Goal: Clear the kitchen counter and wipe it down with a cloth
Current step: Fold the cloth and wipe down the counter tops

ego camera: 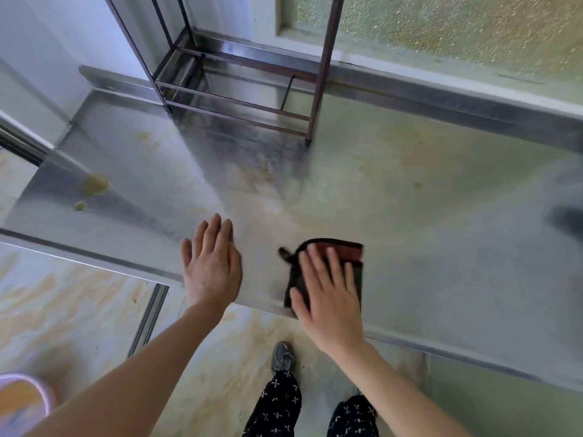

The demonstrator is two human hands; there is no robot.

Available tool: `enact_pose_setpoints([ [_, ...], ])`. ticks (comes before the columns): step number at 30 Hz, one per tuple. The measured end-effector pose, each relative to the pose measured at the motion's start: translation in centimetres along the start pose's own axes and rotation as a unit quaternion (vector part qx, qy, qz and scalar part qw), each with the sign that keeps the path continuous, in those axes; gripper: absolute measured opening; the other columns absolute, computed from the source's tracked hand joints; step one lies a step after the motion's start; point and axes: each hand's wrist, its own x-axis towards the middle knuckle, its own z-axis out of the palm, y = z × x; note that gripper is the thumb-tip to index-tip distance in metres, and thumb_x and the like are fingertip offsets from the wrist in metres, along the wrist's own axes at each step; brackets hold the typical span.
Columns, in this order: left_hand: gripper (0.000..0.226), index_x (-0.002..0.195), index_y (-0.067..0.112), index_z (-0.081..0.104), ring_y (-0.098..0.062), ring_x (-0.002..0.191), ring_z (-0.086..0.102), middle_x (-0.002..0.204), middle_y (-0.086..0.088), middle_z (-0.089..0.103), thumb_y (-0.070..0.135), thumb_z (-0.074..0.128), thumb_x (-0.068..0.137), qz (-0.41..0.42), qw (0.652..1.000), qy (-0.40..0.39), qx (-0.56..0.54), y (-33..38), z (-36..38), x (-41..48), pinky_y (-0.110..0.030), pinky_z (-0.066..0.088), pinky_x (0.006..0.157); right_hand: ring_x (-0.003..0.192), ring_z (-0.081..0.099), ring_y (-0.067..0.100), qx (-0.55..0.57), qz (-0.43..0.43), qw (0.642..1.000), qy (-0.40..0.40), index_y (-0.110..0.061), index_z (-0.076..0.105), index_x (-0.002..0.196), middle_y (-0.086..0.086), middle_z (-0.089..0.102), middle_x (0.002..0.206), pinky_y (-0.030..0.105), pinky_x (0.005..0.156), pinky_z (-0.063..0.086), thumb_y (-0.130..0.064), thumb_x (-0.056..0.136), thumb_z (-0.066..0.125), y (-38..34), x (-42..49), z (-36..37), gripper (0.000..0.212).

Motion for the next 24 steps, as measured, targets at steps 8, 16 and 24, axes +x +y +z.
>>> enact_pose_setpoints([
  [8, 0.052, 0.14, 0.022, 0.038, -0.019, 0.139, 0.022, 0.15, 0.001, 0.033, 0.034, 0.019, 0.092, 0.004, 1.0, -0.006, 0.007, -0.3, -0.1, 0.1, -0.043, 0.012, 0.113, 0.143, 0.02, 0.024, -0.003, 0.029, 1.0, -0.002, -0.024, 0.027, 0.146, -0.004, 0.023, 0.154, 0.048, 0.113, 0.02, -0.051, 0.092, 0.023, 3.8, 7.5, -1.4, 0.06],
  [16, 0.049, 0.135, 0.019, 0.045, -0.022, 0.136, 0.03, 0.146, -0.003, 0.04, 0.03, 0.026, 0.092, 0.01, 1.0, 0.001, 0.007, -0.4, 0.1, 0.3, -0.045, 0.022, 0.109, 0.143, 0.02, 0.023, 0.022, -0.122, 0.992, -0.012, -0.024, 0.028, 0.146, -0.005, 0.026, 0.154, 0.047, 0.114, 0.02, -0.05, 0.093, 0.033, -2.6, 7.8, -0.4, 0.06],
  [24, 0.049, 0.135, 0.017, 0.045, -0.023, 0.136, 0.029, 0.146, -0.004, 0.04, 0.031, 0.024, 0.092, 0.009, 1.0, 0.009, 0.013, -0.3, 0.2, 0.2, -0.045, 0.022, 0.109, 0.141, 0.023, 0.026, 0.017, 0.144, 0.988, 0.044, -0.023, 0.03, 0.145, -0.002, 0.027, 0.153, 0.046, 0.113, 0.016, -0.052, 0.091, 0.026, 6.6, 7.5, -1.5, 0.062],
])
